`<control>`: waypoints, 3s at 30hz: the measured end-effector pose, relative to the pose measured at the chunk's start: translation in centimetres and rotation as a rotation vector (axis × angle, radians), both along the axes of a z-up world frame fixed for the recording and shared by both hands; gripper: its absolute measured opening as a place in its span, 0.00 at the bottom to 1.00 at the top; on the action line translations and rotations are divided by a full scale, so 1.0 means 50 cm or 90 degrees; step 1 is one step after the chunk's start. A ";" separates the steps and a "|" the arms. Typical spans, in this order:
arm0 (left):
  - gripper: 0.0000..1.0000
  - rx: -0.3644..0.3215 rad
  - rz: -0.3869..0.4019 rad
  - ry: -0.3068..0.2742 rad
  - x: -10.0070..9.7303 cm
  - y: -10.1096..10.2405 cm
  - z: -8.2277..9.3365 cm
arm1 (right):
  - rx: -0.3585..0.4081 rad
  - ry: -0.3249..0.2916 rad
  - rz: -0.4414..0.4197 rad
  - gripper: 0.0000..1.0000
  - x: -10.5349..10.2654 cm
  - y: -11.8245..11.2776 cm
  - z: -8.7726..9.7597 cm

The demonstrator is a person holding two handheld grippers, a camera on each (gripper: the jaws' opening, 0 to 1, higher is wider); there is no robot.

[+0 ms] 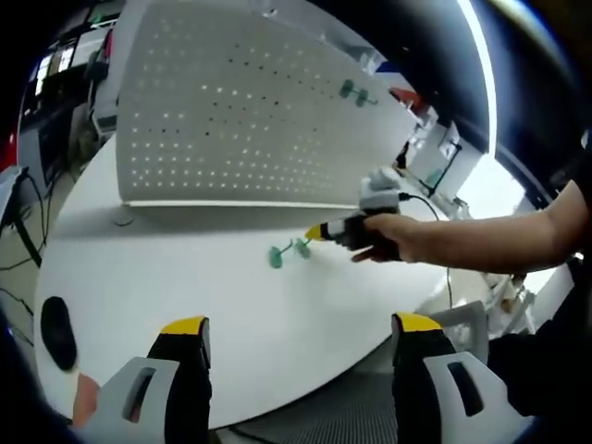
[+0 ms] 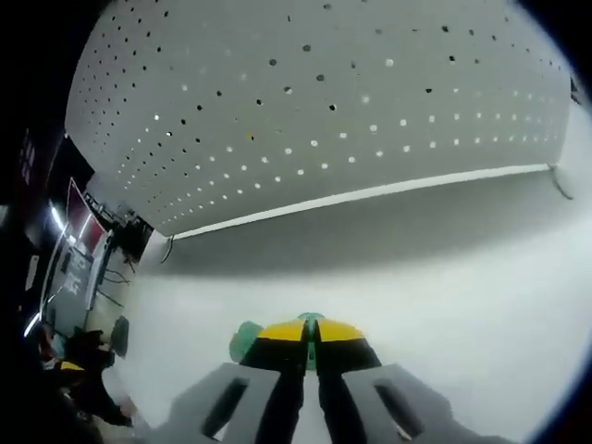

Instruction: Insert the hook assembly into the mounting plate slot until the hook locks in place.

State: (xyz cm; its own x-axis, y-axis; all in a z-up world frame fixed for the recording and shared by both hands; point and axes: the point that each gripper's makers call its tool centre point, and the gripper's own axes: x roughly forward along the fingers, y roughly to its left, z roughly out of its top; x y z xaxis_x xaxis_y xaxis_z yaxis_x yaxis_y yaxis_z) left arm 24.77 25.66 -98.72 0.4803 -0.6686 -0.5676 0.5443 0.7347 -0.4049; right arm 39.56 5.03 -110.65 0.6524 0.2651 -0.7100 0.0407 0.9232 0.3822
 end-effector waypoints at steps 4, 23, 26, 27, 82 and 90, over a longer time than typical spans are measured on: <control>0.82 0.001 0.001 -0.005 0.002 0.001 0.004 | -0.002 -0.025 0.005 0.00 0.003 0.000 0.016; 0.87 -0.010 0.000 -0.045 -0.004 -0.016 0.054 | -0.017 -0.099 0.042 0.00 -0.024 0.004 0.101; 0.88 -0.017 0.002 -0.057 -0.002 -0.020 0.068 | -0.013 -0.116 0.040 0.00 -0.029 0.006 0.122; 0.88 -0.020 0.002 -0.061 -0.001 -0.022 0.073 | -0.014 -0.121 0.041 0.00 -0.031 0.007 0.128; 0.59 -0.113 -0.011 -0.071 0.044 -0.133 0.165 | 0.133 -0.431 0.159 0.00 -0.253 0.237 0.508; 0.39 -0.144 -0.011 -0.074 0.045 -0.133 0.177 | 0.134 -0.447 0.179 0.00 -0.264 0.264 0.519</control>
